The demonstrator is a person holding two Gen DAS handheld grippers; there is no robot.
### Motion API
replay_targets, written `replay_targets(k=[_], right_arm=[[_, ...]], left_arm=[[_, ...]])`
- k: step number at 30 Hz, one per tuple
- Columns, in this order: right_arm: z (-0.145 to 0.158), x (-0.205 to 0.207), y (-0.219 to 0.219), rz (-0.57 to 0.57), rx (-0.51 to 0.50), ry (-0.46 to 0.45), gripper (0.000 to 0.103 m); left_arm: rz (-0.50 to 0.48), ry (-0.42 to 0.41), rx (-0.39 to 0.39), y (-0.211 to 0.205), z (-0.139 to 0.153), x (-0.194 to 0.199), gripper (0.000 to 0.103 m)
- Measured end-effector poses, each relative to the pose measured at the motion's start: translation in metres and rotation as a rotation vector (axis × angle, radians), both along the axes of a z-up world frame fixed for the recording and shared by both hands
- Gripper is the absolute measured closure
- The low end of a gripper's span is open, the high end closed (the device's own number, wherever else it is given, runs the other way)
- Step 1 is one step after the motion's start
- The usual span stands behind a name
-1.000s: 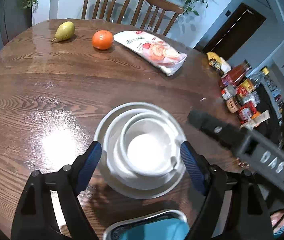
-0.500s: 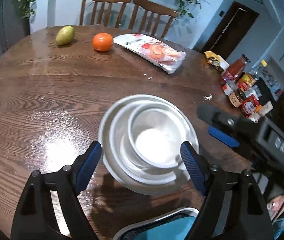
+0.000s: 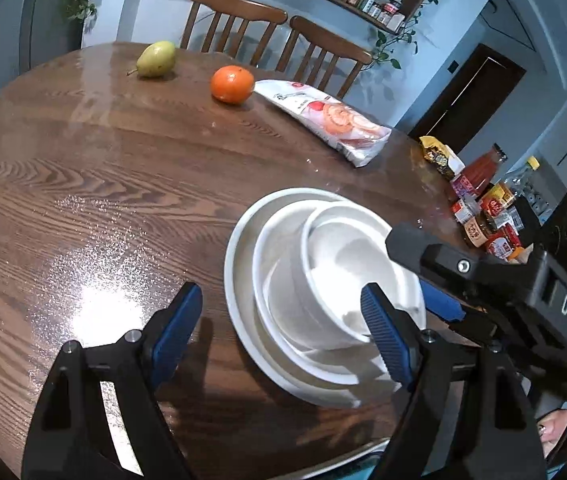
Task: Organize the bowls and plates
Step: 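Close both grippers on the rim of the stacked bowls and cup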
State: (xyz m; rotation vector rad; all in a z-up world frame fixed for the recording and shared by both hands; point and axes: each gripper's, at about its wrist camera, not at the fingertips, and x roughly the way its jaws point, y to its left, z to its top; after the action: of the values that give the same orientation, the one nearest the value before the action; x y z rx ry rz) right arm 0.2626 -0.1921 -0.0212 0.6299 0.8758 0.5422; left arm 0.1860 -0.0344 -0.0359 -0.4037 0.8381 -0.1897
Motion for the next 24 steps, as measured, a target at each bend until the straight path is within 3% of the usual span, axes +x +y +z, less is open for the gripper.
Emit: replay_targets(k=[24], right_arm=[[-0.0067, 0.0046, 0.0024, 0.018, 0.02, 0.013, 0.015]], left_arm=[[-0.019, 0.049, -0.146, 0.009, -0.0098, 0.005, 0.024]])
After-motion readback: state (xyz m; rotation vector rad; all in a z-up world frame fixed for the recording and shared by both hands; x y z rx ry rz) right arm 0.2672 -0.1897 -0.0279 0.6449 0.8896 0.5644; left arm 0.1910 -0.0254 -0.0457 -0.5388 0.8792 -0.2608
